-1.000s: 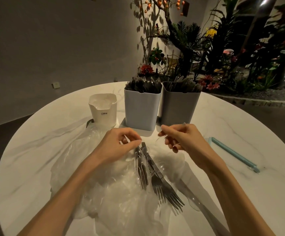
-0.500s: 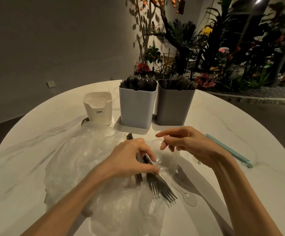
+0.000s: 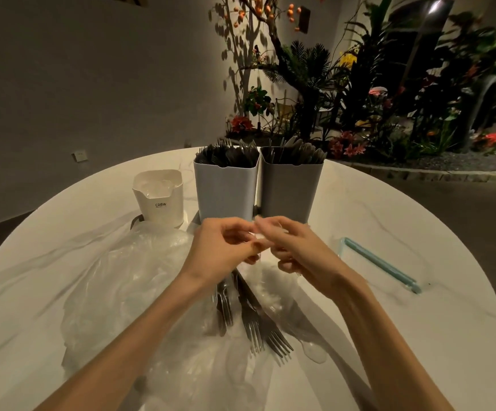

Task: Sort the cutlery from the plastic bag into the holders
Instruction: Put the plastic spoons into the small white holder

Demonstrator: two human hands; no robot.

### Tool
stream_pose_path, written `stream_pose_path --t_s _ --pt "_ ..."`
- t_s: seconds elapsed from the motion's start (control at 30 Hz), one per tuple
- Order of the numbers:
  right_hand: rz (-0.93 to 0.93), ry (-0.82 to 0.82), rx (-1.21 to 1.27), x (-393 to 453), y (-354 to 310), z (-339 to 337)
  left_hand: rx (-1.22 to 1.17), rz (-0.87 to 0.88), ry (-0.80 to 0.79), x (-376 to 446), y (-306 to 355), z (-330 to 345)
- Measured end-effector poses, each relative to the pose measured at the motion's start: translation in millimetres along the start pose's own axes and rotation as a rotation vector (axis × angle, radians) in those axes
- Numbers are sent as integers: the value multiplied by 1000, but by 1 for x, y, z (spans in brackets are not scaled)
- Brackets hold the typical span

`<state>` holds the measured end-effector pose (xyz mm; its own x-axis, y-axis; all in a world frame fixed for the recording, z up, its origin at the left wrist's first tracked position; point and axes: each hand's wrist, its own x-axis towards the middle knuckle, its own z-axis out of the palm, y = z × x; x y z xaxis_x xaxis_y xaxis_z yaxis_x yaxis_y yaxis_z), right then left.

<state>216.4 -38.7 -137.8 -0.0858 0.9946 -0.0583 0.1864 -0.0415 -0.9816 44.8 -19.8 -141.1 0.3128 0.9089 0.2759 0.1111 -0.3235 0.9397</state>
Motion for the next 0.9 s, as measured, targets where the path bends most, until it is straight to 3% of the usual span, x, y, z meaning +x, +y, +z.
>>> stream_pose_path --t_s 0.1,0.2,0.27,0.37,0.47,0.53,0.67,0.77,0.9 --pt "-95 201 -53 3 5 7 51 17 -47 2 7 9" --pt "-62 411 42 9 5 -2 43 -31 -66 1 8 10" --pt "-29 431 115 8 5 -13 207 -22 -188 1 6 7" --pt "-26 378 150 4 3 -22 575 -9 -551 -4 0 10" --pt "-52 301 200 4 3 -22 805 86 -663 -8 -9 22" --pt "-67 264 342 5 3 -25 750 125 -650 -8 -11 26" --pt "-120 280 527 1 1 -35 327 -6 -499 -5 -6 18" --pt "-121 331 445 -2 -3 -34 20 -122 -205 -1 -3 10" --pt "-95 198 164 -4 -4 -16 -52 -156 -135 -1 -4 10"
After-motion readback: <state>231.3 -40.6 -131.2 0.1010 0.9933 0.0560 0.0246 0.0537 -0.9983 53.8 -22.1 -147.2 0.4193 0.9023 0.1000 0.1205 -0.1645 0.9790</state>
